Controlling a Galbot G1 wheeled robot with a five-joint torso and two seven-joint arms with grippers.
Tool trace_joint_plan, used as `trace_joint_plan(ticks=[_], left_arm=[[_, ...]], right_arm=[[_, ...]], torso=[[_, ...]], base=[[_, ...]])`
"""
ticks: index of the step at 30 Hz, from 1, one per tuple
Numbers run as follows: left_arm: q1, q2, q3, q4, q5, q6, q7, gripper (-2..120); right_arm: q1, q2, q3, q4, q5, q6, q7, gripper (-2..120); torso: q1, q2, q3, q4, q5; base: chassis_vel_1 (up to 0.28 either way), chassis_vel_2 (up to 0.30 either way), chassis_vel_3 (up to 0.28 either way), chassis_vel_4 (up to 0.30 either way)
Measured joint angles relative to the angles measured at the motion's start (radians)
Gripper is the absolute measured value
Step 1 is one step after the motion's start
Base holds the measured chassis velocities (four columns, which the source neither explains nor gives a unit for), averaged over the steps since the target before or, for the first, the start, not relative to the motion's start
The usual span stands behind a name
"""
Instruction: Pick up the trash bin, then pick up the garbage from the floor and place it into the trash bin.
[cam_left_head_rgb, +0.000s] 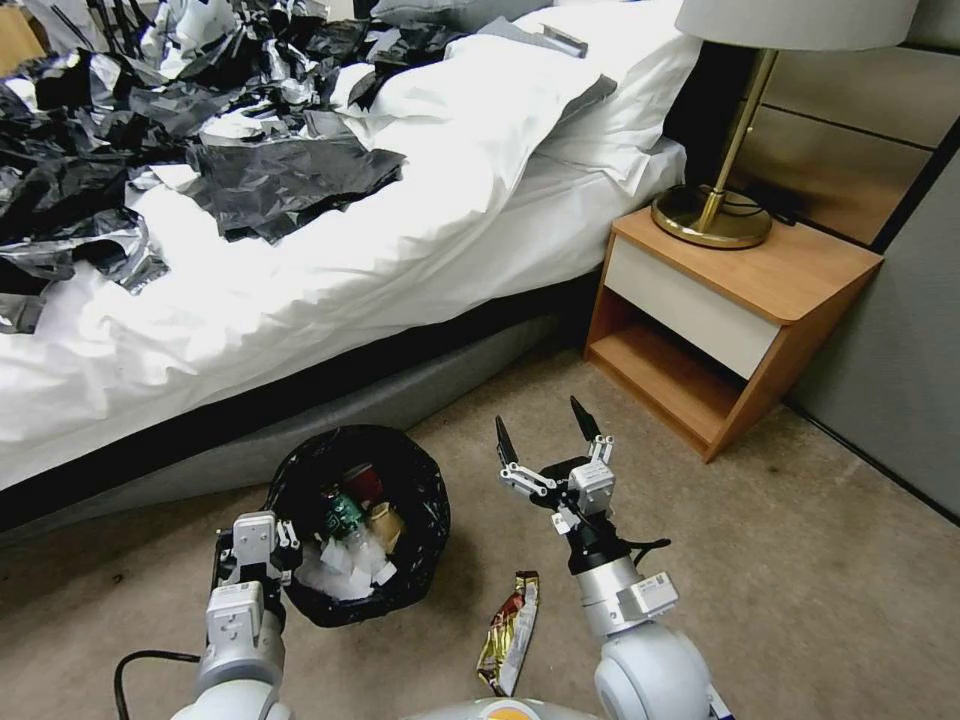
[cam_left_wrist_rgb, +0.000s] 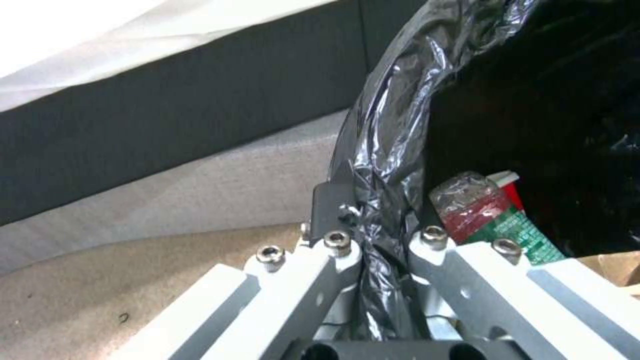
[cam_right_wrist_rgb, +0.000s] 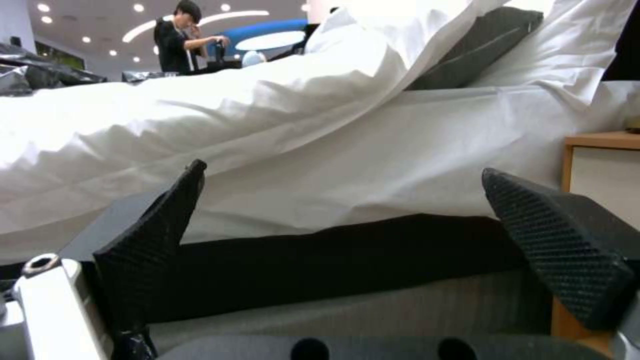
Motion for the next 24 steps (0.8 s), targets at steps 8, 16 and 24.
trace_joint_plan(ticks=[8,16,24], left_arm=[[0.0,-0.001,-0.002,0.0,0.0,-0.001,0.0,1],[0.0,-0.001,-0.002,0.001,-0.001,-0.002,0.0,1],[0.0,-0.002,-0.002,0.002,0.0,-0.002,0.0,1]], right_arm=[[0.0,0.002,0.001,0.0,0.001,-0.001,0.0,100],[-0.001,0.003,0.001,-0.008,0.001,0.009,0.0,100],[0.001,0.006,0.001,-0.01,0.001,0.018,-0.001,100]], torso=[[0.0,0.0,0.0,0.0002,0.0],[0.0,0.0,0.0,0.0001,-0.0001],[0.0,0.0,0.0,0.0001,0.0]], base=[[0.097,-0.096,-0.1,0.111],[0.212,-0.217,-0.223,0.208],[0.125,-0.116,-0.126,0.133]])
